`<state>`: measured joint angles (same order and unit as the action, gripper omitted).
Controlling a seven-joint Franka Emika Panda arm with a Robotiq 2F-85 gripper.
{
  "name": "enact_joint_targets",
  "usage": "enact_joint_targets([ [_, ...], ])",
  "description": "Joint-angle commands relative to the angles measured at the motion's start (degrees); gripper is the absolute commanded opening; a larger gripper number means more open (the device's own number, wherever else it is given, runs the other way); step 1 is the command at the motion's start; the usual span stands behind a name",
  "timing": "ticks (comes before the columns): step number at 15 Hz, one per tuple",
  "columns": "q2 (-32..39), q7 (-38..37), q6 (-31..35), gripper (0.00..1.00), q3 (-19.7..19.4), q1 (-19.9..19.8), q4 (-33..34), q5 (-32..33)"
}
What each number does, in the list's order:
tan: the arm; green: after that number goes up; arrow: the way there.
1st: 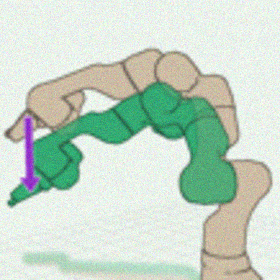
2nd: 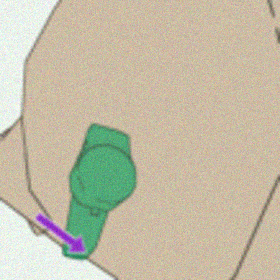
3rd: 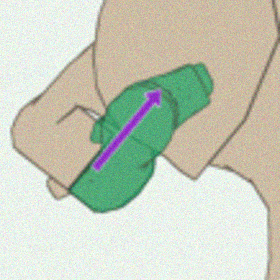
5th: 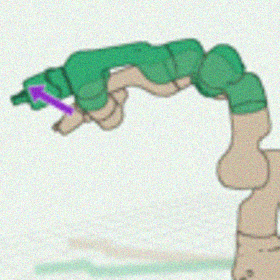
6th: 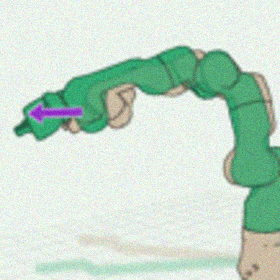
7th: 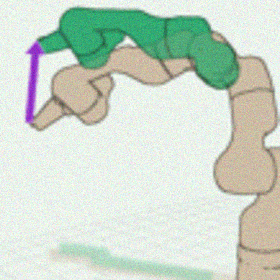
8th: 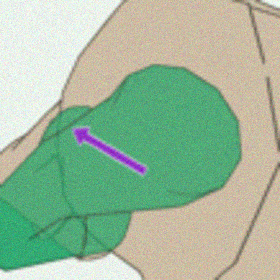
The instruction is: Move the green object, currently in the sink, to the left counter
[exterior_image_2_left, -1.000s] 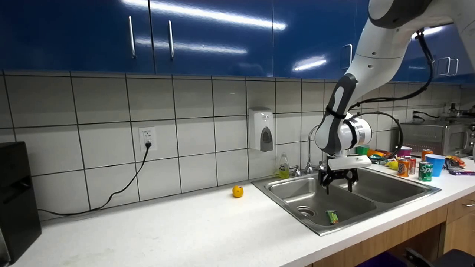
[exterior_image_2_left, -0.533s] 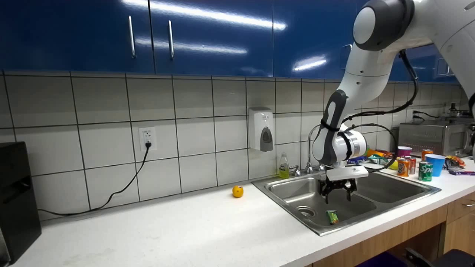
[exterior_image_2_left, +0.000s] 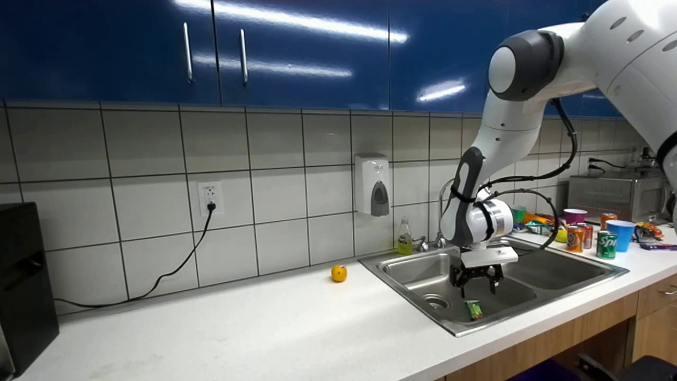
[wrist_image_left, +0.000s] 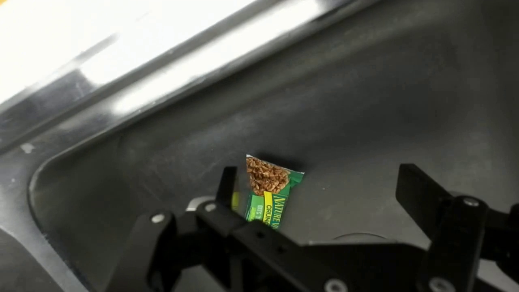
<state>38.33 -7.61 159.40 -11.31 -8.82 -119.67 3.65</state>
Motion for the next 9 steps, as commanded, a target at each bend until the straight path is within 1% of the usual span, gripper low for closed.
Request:
enact_joint_targets([
  [1,4.18,2.05,-0.05,1.0,0.64,-1.42,4.79,-1.49],
  [3,6.12,2.13,0.2,1.0,0.53,-1.62,6.62,-1.51],
  [4,4.14,0.65,-0.12,1.0,-0.42,0.0,3.99,-1.2],
  [6,5.67,0.67,-0.09,1.0,-0.42,-0.2,5.46,-1.25],
  [9,6.16,0.68,-0.09,1.0,-0.42,-0.27,6.08,-1.27],
])
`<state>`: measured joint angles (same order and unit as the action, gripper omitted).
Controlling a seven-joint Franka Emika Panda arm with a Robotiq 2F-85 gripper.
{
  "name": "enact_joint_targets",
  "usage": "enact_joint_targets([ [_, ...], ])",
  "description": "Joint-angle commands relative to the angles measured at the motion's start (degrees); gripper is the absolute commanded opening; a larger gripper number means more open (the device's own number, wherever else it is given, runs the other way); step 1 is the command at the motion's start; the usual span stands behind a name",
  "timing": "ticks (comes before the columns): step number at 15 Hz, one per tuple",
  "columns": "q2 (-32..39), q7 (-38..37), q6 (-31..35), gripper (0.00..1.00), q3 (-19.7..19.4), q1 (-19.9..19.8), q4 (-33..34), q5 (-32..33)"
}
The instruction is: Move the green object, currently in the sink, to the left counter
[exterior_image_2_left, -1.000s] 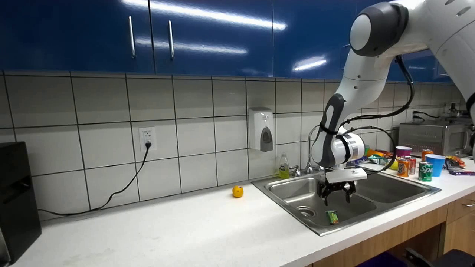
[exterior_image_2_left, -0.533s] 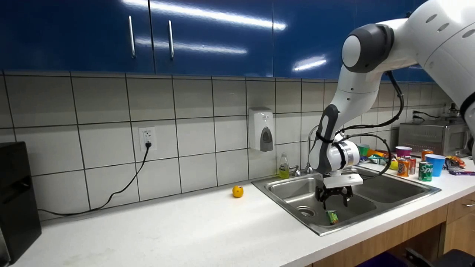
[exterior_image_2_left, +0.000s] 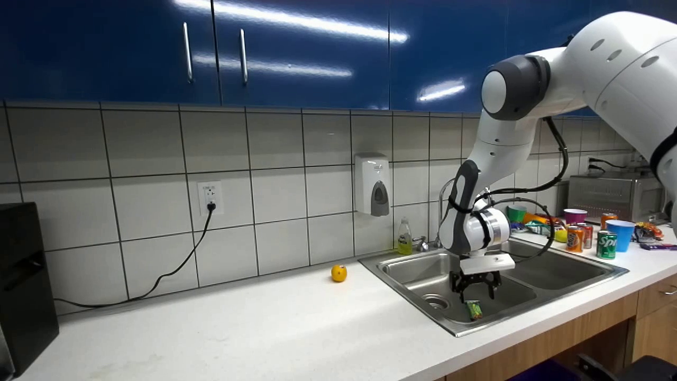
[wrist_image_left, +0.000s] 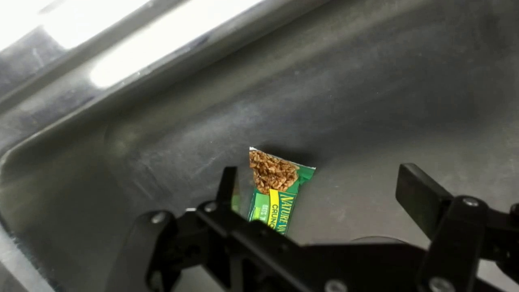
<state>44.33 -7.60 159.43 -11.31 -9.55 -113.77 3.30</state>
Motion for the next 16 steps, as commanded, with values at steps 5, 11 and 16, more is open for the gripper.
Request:
enact_joint_targets([
  [5,0.16,0.67,-0.12,1.0,-0.42,0.46,0.31,-0.92],
  [11,1.84,0.18,0.27,1.0,-0.97,0.5,2.09,-1.0],
  [16,3.18,0.51,-0.4,1.0,-1.19,-0.18,3.67,-1.61],
])
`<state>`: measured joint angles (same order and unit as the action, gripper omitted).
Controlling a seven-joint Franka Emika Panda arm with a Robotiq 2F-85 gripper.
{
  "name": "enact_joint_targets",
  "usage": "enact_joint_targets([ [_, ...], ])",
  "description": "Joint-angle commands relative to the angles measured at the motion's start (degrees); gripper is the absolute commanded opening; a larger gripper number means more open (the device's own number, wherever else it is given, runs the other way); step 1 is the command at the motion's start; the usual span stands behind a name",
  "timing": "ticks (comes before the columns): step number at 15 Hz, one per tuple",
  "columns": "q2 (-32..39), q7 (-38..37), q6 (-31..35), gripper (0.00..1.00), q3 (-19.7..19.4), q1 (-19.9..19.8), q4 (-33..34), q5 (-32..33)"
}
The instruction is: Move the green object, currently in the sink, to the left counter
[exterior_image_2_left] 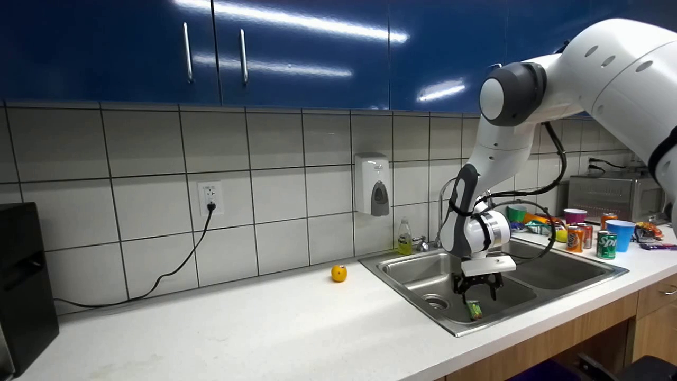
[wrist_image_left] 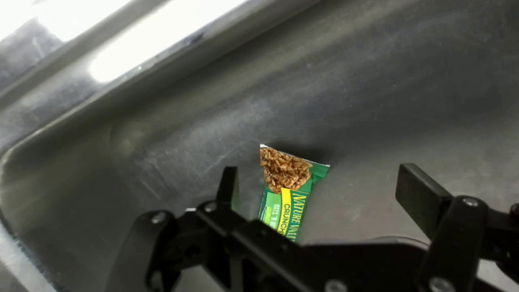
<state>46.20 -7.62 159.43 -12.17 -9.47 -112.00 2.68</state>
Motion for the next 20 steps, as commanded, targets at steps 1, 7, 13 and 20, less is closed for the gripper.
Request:
enact_joint_targets([
  [1,1.7,0.59,-0.52,1.0,-0.36,-0.32,2.32,-1.09],
  [7,5.15,0.96,-1.41,1.0,0.25,-0.99,6.04,-1.88],
  [13,8.49,0.82,-2.18,1.0,0.18,-1.45,10.6,-2.72],
  [20,12.34,0.63,-3.73,1.0,0.17,-2.59,16.27,-3.73],
])
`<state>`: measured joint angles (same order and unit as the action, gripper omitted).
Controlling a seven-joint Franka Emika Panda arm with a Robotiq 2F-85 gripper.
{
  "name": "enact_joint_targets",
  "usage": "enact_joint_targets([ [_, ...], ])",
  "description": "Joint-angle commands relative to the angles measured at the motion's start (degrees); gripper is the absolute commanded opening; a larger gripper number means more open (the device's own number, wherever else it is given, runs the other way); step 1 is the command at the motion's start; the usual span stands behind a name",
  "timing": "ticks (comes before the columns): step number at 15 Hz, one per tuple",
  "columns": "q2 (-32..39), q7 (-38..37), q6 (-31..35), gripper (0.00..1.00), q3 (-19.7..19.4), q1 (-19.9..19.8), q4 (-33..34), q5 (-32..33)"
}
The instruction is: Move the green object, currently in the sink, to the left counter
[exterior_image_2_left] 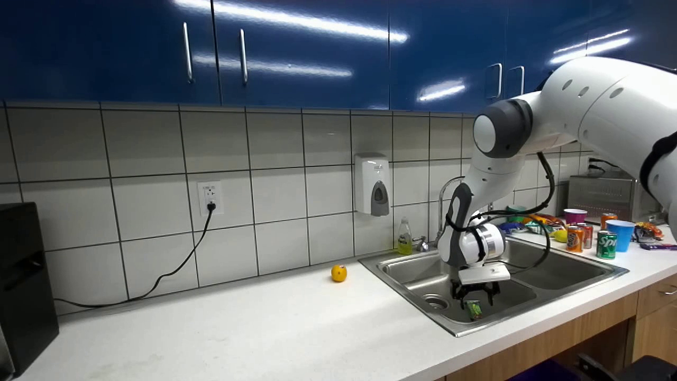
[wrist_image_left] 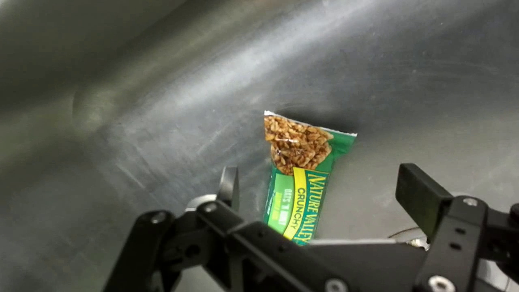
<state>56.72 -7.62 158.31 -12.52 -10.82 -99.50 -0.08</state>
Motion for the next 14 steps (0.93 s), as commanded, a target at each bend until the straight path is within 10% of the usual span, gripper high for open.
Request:
enact_joint_targets([
  [1,2.33,0.65,-2.86,1.0,0.56,-1.46,4.56,-1.07],
  [14,8.22,0.75,-7.04,1.0,0.81,-3.41,13.52,-1.61],
])
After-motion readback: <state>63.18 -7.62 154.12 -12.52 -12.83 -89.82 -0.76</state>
